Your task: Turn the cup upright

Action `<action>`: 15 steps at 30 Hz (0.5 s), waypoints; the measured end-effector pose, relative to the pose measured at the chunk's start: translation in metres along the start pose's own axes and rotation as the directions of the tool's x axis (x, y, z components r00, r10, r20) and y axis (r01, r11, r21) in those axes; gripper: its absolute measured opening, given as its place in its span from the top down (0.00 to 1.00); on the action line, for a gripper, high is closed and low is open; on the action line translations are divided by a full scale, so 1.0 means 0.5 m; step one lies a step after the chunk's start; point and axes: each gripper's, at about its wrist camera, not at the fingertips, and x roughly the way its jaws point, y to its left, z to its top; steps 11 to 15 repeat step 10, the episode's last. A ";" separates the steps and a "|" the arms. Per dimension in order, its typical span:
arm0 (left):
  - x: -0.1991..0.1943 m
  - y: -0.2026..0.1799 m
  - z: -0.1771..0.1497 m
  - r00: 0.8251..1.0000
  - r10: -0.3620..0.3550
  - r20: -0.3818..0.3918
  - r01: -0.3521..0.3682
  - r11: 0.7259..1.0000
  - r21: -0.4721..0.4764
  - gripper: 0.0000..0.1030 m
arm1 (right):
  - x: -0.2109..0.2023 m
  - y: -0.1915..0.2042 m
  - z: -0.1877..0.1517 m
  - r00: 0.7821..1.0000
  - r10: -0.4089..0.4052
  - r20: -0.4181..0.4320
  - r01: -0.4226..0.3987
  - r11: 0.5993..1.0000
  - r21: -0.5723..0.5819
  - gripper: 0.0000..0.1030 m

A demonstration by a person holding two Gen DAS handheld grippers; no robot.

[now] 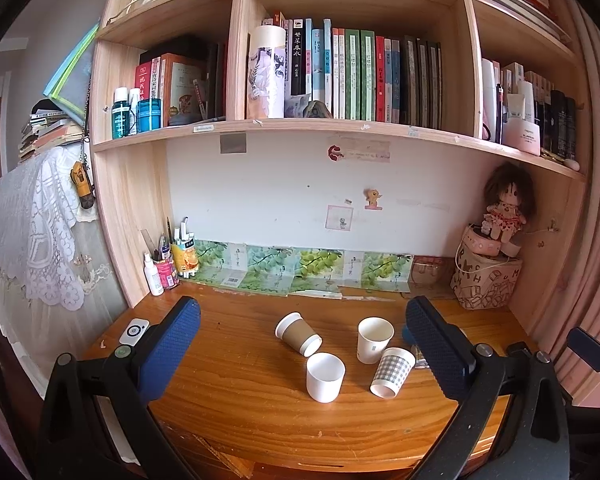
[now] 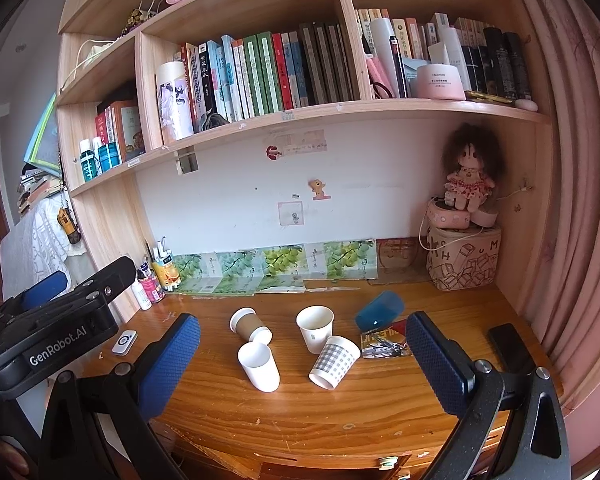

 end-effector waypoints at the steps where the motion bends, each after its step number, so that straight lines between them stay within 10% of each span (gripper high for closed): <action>1: 0.001 -0.002 0.000 1.000 -0.001 -0.003 0.001 1.000 0.001 0.00 | 0.002 0.001 -0.001 1.000 0.002 -0.003 -0.002 1.000 0.001 0.00; 15: -0.002 -0.001 -0.003 1.000 -0.005 -0.006 0.005 1.000 0.002 0.00 | -0.010 0.007 -0.010 1.000 0.012 -0.010 -0.012 1.000 0.018 0.00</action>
